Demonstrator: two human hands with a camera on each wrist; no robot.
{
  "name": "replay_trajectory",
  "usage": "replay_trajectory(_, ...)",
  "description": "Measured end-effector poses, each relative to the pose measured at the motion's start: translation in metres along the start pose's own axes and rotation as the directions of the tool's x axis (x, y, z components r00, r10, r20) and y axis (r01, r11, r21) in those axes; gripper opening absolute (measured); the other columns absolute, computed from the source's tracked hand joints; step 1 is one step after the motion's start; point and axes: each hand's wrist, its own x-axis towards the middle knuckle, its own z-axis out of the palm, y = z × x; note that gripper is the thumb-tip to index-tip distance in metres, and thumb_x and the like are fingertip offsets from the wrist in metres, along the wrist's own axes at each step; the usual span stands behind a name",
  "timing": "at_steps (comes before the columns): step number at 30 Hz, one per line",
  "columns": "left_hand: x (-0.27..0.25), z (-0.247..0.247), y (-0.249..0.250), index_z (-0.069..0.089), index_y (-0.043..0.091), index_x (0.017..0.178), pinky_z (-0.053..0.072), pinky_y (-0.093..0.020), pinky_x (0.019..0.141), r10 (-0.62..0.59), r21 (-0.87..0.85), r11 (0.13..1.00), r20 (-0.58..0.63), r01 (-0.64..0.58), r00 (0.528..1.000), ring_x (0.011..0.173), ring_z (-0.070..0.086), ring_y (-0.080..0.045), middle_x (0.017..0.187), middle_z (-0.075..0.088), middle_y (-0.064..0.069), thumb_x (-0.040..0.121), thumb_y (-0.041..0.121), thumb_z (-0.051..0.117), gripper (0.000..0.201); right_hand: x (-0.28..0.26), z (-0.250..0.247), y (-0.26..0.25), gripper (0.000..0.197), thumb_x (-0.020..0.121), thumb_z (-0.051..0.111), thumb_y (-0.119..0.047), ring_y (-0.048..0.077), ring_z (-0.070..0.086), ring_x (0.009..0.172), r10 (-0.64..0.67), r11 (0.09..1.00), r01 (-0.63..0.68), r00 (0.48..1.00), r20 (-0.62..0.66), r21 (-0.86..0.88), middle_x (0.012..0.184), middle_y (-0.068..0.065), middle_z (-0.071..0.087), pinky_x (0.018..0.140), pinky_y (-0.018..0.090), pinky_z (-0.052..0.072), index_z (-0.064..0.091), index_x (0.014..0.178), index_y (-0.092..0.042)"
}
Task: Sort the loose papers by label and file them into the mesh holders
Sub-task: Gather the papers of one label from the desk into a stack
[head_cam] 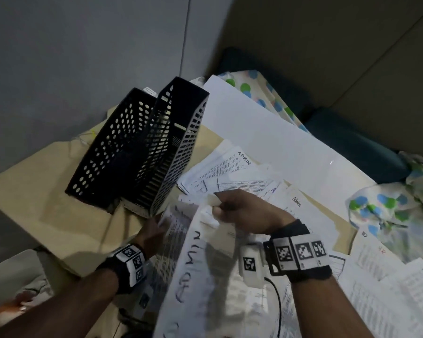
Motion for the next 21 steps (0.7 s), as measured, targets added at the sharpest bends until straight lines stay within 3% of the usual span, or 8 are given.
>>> replay_trajectory(3,-0.003,-0.004,-0.005,0.051,0.024,0.066,0.042,-0.031,0.063,-0.004,0.098,0.995,0.015,0.003,1.0,0.051,0.052,-0.004,0.058,0.054,0.005,0.094,-0.001,0.046,0.038,0.0,-0.004,0.006,0.018,0.087,0.056,-0.02,0.008,0.047,0.062,-0.002,0.978,-0.002,1.0,0.019,0.21,0.064,-0.008,0.05,0.059,0.022,0.039,0.06,0.071,-0.014)
replay_trajectory(5,-0.004,-0.005,-0.004,0.055,0.025,0.068,0.043,-0.031,0.066,0.011,0.082,0.997,0.034,-0.013,0.999,0.056,0.056,-0.01,0.059,0.061,0.003,0.096,0.002,0.043,0.038,0.002,-0.007,0.014,0.019,0.089,0.057,-0.018,0.007,0.052,0.062,0.036,0.974,-0.041,0.999,0.027,0.221,0.065,-0.011,0.056,0.058,0.019,0.042,0.063,0.071,-0.023)
replay_trajectory(8,-0.002,-0.003,-0.002,0.057,0.008,0.083,0.041,-0.032,0.078,-0.028,0.107,0.994,0.038,0.023,0.999,0.071,0.055,-0.016,0.076,0.06,-0.001,0.097,0.007,0.042,0.021,0.009,-0.009,0.032,0.016,0.093,0.056,-0.013,0.004,0.049,0.062,0.12,0.993,-0.116,0.98,-0.16,0.036,0.065,-0.01,0.054,0.063,0.021,0.041,0.064,0.079,-0.011)
replay_trajectory(10,-0.005,-0.003,0.002,0.061,0.006,0.101,0.038,-0.028,0.083,-0.018,0.101,0.995,0.029,0.015,0.999,0.09,0.052,-0.017,0.092,0.058,-0.006,0.096,0.018,0.046,0.019,0.019,-0.008,0.047,0.015,0.093,0.055,-0.015,0.01,0.051,0.065,0.089,0.969,-0.173,0.909,-0.407,-0.175,0.068,-0.002,0.059,0.065,0.025,0.041,0.063,0.083,-0.009)
replay_trajectory(13,-0.006,0.0,0.0,0.071,0.033,0.089,0.049,-0.039,0.091,0.004,-0.036,0.999,0.053,-0.002,0.999,0.093,0.062,-0.016,0.093,0.071,0.011,0.079,0.061,0.053,0.034,0.032,0.002,0.07,0.018,0.095,0.054,-0.022,0.02,0.062,0.084,0.093,0.942,-0.261,0.808,-0.582,-0.211,0.094,0.006,0.072,0.073,0.026,0.043,0.07,0.098,-0.015)
replay_trajectory(16,-0.01,0.003,0.001,0.069,0.031,0.085,0.051,-0.046,0.091,-0.068,-0.11,0.991,0.072,0.075,0.995,0.088,0.066,-0.016,0.089,0.072,0.008,0.091,0.046,0.05,0.025,0.042,0.022,0.085,0.023,0.095,0.056,-0.022,0.024,0.064,0.098,0.17,0.961,-0.272,0.732,-0.66,-0.054,0.108,0.008,0.072,0.084,0.026,0.046,0.071,0.109,-0.013)
replay_trajectory(19,-0.01,0.007,-0.009,0.064,0.032,0.087,0.052,-0.043,0.092,-0.014,0.043,0.999,0.073,0.011,0.997,0.091,0.066,-0.013,0.094,0.071,0.009,0.087,0.032,0.063,0.001,0.05,0.043,0.1,0.022,0.093,0.058,-0.016,0.025,0.06,0.105,0.137,0.957,-0.273,0.717,-0.684,-0.094,0.115,0.01,0.067,0.091,0.029,0.046,0.071,0.11,-0.009)
replay_trajectory(21,-0.01,0.004,-0.014,0.063,0.033,0.09,0.054,-0.039,0.091,-0.017,0.114,0.993,0.098,0.006,0.995,0.092,0.066,-0.01,0.096,0.071,0.008,0.087,0.026,0.064,0.009,0.048,0.047,0.113,0.02,0.092,0.059,-0.013,0.021,0.056,0.113,0.144,0.963,-0.268,0.631,-0.762,-0.04,0.123,0.005,0.063,0.098,0.029,0.042,0.072,0.107,-0.012)
